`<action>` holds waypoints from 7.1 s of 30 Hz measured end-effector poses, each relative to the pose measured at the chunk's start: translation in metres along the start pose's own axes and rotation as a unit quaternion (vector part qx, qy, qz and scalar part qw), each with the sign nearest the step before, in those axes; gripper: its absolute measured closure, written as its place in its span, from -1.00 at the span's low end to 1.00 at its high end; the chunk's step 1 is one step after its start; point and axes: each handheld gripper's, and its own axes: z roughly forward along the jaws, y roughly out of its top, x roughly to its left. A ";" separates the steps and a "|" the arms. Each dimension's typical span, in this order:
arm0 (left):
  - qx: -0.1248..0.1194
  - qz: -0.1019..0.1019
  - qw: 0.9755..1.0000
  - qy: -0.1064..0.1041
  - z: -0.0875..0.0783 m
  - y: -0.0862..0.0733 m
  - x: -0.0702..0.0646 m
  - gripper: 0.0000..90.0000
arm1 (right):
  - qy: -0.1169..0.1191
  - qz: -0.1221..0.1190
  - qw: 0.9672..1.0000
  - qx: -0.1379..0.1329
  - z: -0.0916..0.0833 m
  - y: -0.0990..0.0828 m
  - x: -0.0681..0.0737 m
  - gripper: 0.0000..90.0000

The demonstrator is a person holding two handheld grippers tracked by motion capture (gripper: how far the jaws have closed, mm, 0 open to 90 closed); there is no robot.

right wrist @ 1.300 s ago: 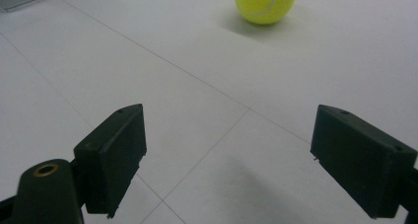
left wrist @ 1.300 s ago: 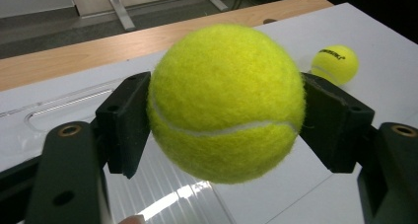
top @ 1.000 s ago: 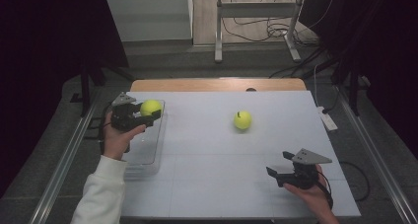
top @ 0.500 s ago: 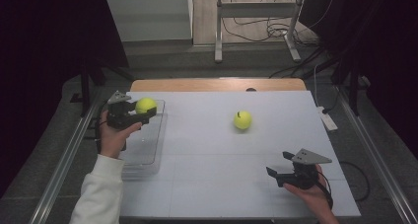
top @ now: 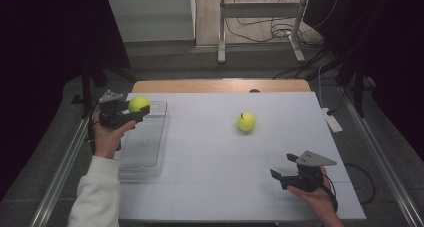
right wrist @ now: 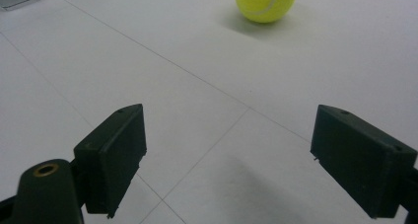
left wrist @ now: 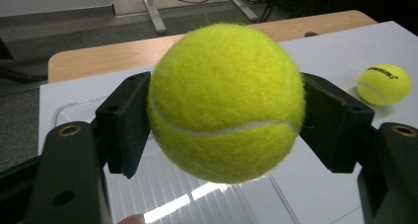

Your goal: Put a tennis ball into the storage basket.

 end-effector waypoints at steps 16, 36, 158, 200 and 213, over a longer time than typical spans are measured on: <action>0.013 -0.011 1.000 0.022 0.004 -0.002 0.012 -0.40 | -0.005 0.008 1.000 -0.004 -0.002 -0.001 -0.001 -0.68; 0.048 -0.019 0.998 0.048 0.026 0.001 0.026 -0.40 | -0.003 0.002 1.000 -0.006 -0.002 0.000 -0.001 -0.68; 0.214 0.039 0.970 0.106 0.095 -0.024 0.044 -0.40 | -0.002 0.004 1.000 0.000 -0.001 -0.001 -0.002 -0.69; 0.218 0.064 0.965 0.132 0.103 -0.026 0.042 -0.57 | -0.002 0.004 1.000 0.001 0.000 -0.002 -0.002 -0.69; 0.181 0.047 0.978 0.089 0.089 -0.019 0.038 -0.67 | -0.003 0.004 1.000 0.001 0.000 -0.002 -0.002 -0.69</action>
